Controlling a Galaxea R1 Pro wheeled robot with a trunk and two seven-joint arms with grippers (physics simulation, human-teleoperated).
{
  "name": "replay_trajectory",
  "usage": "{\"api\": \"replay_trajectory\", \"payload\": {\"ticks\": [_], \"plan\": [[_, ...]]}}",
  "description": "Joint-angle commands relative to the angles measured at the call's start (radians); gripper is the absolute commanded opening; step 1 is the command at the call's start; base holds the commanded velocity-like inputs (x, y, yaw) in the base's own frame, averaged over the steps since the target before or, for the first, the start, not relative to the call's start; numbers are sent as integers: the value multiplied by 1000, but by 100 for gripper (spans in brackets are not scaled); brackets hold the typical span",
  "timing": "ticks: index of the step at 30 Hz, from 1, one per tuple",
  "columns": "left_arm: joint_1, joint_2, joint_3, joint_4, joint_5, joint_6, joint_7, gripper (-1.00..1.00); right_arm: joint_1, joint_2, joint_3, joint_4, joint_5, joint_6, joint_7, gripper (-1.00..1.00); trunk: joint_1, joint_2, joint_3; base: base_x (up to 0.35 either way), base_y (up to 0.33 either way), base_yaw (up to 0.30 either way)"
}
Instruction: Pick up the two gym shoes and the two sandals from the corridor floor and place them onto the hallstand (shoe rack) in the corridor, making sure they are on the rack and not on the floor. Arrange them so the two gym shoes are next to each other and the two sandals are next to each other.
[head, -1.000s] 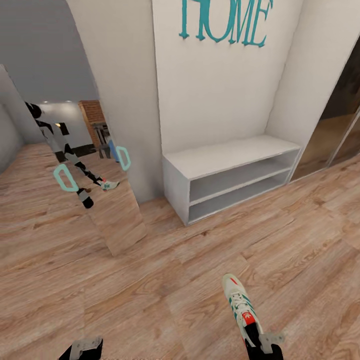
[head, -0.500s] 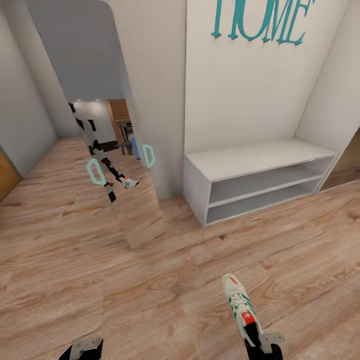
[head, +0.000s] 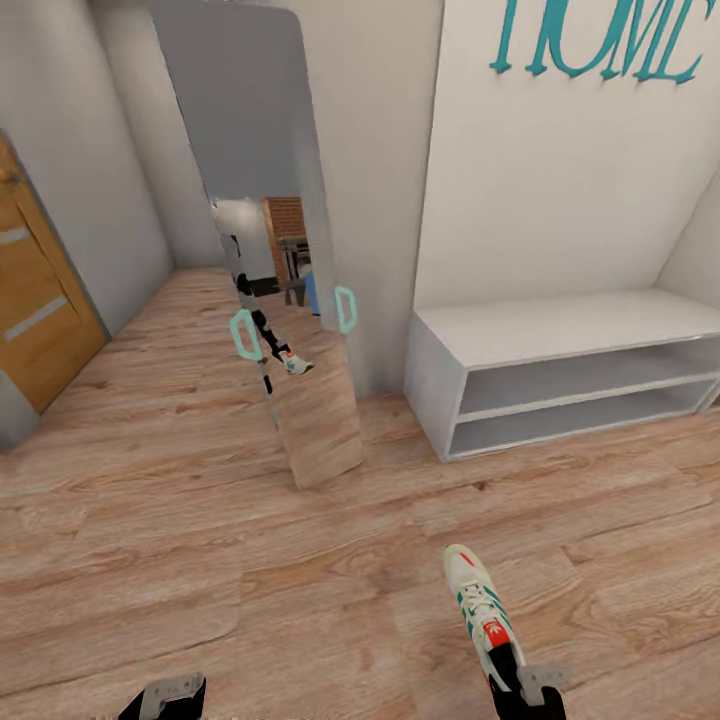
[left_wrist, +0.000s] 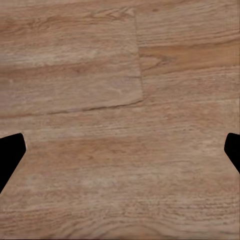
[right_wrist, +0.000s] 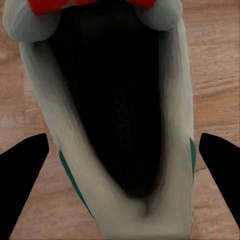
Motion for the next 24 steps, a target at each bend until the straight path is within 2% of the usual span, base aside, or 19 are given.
{"api": "replay_trajectory", "payload": {"ticks": [1, 24], "plan": [[-1, 0, -1, 1, 1, -3, 2, 100, 0, 0, -9, 0, 8, -4, 3, -100, 0, 0, -1, 0, 0, 279], [-1, -1, -1, 1, 2, -3, 2, 100, -1, 0, -9, 0, 8, -4, 3, -100, 0, 0, -1, 0, 0, 279]]}}
